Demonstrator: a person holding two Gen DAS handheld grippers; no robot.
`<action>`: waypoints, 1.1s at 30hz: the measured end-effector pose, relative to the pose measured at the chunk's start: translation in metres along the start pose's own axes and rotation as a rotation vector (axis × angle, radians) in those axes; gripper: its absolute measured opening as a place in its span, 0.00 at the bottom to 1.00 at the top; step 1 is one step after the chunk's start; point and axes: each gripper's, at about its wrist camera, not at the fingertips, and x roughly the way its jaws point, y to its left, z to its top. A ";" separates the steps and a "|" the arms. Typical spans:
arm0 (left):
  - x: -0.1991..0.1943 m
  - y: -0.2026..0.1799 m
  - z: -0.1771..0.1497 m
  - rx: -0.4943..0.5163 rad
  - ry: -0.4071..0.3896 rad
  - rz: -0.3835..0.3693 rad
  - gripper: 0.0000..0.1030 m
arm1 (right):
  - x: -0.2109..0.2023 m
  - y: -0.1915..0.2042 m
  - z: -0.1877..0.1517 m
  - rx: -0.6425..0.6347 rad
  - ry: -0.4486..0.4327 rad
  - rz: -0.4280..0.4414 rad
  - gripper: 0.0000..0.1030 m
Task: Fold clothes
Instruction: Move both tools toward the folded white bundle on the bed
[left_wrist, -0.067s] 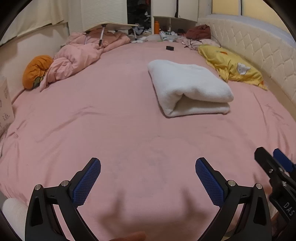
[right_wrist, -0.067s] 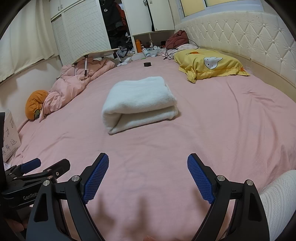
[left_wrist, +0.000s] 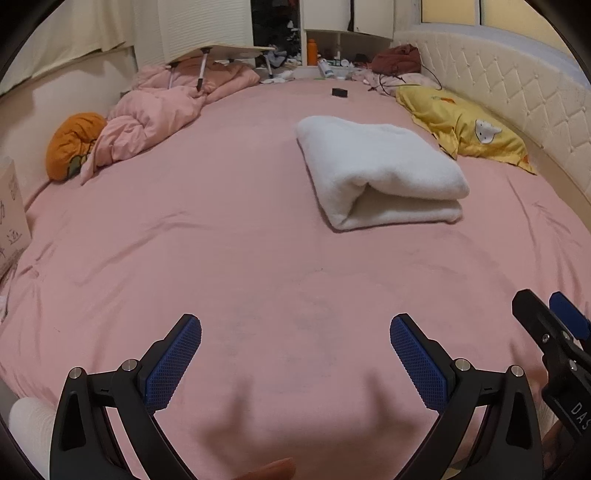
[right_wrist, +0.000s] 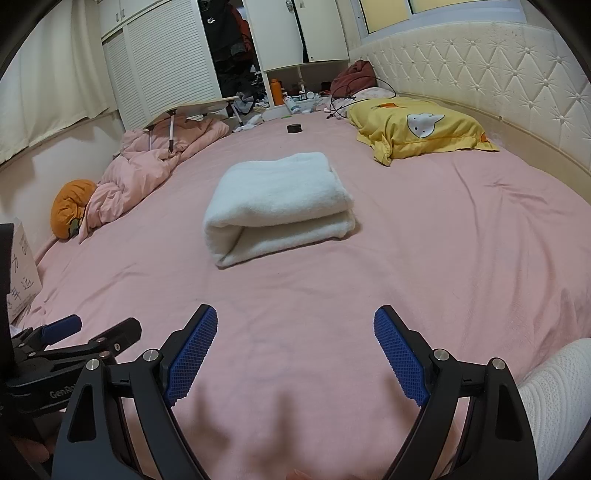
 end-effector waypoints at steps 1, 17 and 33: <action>-0.003 0.005 -0.001 -0.002 0.000 -0.005 0.99 | 0.001 0.001 0.001 -0.003 -0.002 -0.003 0.84; 0.074 0.027 0.028 0.045 0.097 0.112 0.99 | 0.020 -0.001 0.029 -0.025 -0.025 -0.058 0.84; 0.109 0.033 0.027 0.057 0.127 0.120 1.00 | 0.069 -0.037 0.074 0.110 -0.002 0.045 0.84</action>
